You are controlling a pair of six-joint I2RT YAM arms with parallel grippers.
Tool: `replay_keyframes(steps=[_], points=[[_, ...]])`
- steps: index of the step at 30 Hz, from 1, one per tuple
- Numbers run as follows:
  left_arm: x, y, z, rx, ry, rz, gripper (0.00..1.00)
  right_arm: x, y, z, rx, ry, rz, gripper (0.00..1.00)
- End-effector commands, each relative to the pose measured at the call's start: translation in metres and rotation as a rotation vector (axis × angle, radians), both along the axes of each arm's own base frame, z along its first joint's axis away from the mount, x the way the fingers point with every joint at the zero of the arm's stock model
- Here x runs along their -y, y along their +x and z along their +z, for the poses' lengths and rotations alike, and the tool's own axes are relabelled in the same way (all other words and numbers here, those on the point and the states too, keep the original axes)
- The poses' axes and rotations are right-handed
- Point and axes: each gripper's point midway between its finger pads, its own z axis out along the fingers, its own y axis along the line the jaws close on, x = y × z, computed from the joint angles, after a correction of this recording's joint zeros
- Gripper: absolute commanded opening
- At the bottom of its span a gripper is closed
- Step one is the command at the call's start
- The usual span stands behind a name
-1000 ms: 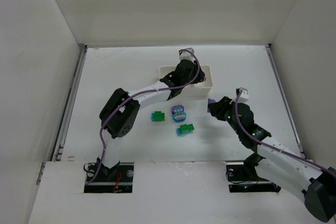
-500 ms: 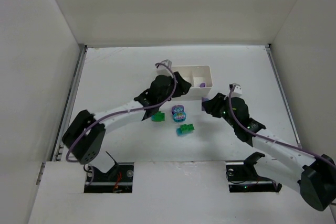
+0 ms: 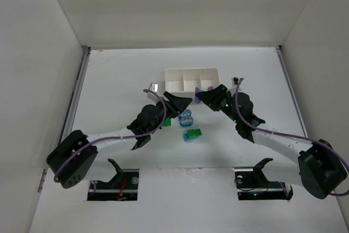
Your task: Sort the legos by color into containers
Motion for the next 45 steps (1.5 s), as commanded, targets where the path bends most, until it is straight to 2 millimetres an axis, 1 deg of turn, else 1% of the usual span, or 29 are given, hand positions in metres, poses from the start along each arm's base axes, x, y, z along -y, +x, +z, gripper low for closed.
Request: replay_keyframes(steps=[1,7,12,15,20,25,32,40,45], points=[[0.000,-0.003,0.054,0.100,-0.209,-0.009,0.49,-0.013,0.004,0.061,0.100,0.198,0.028,0.24],[0.006,-0.002,0.055,0.097,-0.239,-0.028,0.52,-0.026,0.002,0.060,0.064,0.277,0.062,0.24],[0.005,-0.003,0.054,0.092,-0.244,-0.028,0.53,-0.032,0.001,0.069,0.060,0.363,0.094,0.24],[0.002,-0.001,0.055,0.090,-0.249,-0.026,0.54,-0.033,0.001,0.072,0.056,0.397,0.098,0.24],[0.005,0.002,0.055,0.089,-0.248,-0.024,0.54,-0.037,0.004,0.072,0.039,0.442,0.110,0.25],[0.004,0.008,0.056,0.096,-0.263,-0.013,0.53,-0.040,0.002,0.074,0.027,0.499,0.135,0.25],[0.004,0.014,0.064,0.119,-0.287,-0.004,0.48,-0.041,0.000,0.066,0.012,0.495,0.138,0.25],[0.010,0.015,0.065,0.129,-0.304,-0.015,0.44,-0.041,0.000,0.053,-0.014,0.490,0.137,0.25],[0.012,0.013,0.065,0.133,-0.304,-0.021,0.35,-0.043,-0.001,0.044,-0.035,0.498,0.144,0.25]])
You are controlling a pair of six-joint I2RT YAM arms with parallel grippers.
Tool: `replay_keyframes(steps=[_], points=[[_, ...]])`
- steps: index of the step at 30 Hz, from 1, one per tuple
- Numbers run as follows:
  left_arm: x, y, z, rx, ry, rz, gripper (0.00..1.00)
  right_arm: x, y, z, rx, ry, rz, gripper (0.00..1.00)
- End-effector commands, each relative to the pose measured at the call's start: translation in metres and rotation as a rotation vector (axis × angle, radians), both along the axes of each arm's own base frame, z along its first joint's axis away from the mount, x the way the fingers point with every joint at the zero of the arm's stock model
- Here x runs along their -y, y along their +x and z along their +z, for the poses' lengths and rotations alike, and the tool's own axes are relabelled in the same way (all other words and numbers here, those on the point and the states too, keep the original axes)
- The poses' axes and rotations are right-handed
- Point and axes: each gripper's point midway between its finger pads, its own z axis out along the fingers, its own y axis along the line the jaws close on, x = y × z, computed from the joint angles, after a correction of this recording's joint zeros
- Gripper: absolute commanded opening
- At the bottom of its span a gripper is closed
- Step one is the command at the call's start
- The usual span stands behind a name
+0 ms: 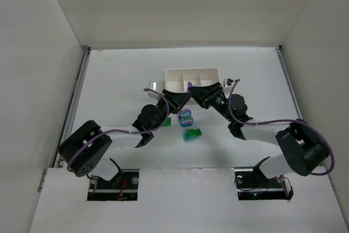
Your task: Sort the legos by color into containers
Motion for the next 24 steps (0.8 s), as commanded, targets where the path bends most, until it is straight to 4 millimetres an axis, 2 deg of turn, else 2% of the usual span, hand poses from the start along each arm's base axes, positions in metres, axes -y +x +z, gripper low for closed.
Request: replay_keyframes(steps=[1,9,15,24], points=[[0.004,-0.002,0.043,0.100,-0.096,-0.014,0.33,-0.004,-0.006,0.017,0.056,0.062,0.030,0.25],[0.005,-0.006,0.045,0.113,-0.090,-0.020,0.18,-0.005,-0.005,0.008,0.041,0.054,0.031,0.26],[-0.001,-0.010,0.039,0.096,-0.083,-0.001,0.15,-0.005,-0.007,0.008,0.062,0.032,0.036,0.54],[-0.008,-0.013,0.045,0.095,-0.107,0.016,0.14,0.006,-0.010,0.011,0.100,0.019,0.039,0.65]])
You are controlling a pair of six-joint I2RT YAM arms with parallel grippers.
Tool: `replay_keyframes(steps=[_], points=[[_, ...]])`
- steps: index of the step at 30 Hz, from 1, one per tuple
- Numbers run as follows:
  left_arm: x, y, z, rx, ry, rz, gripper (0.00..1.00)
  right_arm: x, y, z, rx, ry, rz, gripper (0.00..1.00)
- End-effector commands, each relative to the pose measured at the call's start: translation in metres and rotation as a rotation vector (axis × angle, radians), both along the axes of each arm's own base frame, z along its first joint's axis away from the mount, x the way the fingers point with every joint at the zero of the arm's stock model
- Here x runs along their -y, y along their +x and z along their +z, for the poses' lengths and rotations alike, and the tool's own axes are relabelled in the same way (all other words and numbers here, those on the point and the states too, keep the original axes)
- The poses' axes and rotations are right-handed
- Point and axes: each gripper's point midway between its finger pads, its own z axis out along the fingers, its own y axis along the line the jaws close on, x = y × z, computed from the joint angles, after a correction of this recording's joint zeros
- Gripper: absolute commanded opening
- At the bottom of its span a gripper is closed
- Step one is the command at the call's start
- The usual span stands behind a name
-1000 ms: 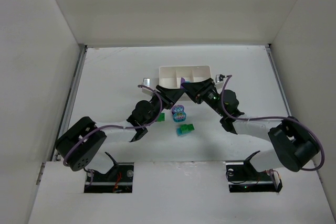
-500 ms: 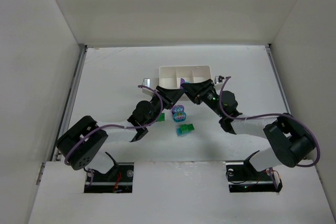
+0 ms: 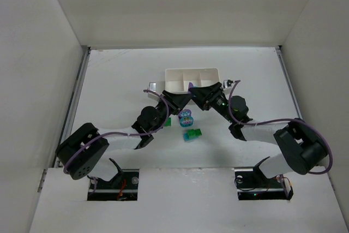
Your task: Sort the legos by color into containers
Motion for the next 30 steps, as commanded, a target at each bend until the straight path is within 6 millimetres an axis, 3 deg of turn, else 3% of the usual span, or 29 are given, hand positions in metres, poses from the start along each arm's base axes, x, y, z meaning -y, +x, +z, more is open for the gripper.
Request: replay_keyframes(steps=[1,5,13,24,30], points=[[-0.009,-0.007,0.039,0.080,-0.100,0.014,0.14,0.006,-0.007,0.017,0.094,0.010,0.018,0.67],[-0.011,-0.007,0.030,0.057,-0.077,0.022,0.14,0.011,-0.008,0.021,0.135,-0.013,0.016,0.77],[-0.006,-0.009,0.021,0.034,-0.057,0.009,0.14,0.016,-0.006,0.030,0.185,-0.046,0.019,0.78],[-0.008,-0.013,0.018,0.030,-0.046,-0.001,0.14,0.015,-0.001,0.033,0.207,-0.054,0.024,0.48],[-0.017,-0.010,0.013,0.026,-0.034,0.025,0.14,0.016,-0.001,0.029,0.209,-0.077,0.016,0.44]])
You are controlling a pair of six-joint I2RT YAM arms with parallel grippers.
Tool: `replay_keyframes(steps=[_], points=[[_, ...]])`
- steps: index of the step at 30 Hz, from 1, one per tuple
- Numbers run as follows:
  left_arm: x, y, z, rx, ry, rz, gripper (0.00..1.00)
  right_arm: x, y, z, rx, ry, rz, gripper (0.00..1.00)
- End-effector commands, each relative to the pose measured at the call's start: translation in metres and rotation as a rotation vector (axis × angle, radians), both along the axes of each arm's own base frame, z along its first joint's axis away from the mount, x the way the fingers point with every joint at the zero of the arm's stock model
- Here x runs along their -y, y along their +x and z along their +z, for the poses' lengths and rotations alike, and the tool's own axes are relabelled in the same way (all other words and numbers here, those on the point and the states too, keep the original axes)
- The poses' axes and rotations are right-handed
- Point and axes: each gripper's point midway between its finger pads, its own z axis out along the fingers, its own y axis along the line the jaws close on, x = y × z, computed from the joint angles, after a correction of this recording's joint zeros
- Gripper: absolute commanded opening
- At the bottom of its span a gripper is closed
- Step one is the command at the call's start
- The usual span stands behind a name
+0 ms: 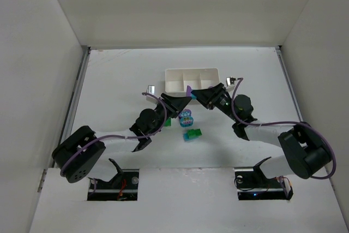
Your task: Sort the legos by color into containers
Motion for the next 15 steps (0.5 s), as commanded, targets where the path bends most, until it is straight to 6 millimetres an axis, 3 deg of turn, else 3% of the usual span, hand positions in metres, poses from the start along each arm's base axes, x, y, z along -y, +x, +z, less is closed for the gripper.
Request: replay_keyframes(steps=[1,5,15], points=[[-0.014,0.000,0.021,0.055,-0.046,0.030,0.14,0.003,0.003,0.022,0.088,0.010,-0.018,0.42],[-0.028,0.005,0.023,0.064,-0.036,0.062,0.14,0.007,0.004,0.016,0.077,-0.009,-0.023,0.35],[-0.081,0.019,0.029,0.093,0.020,0.193,0.14,0.014,0.007,0.014,0.096,-0.116,-0.043,0.36]])
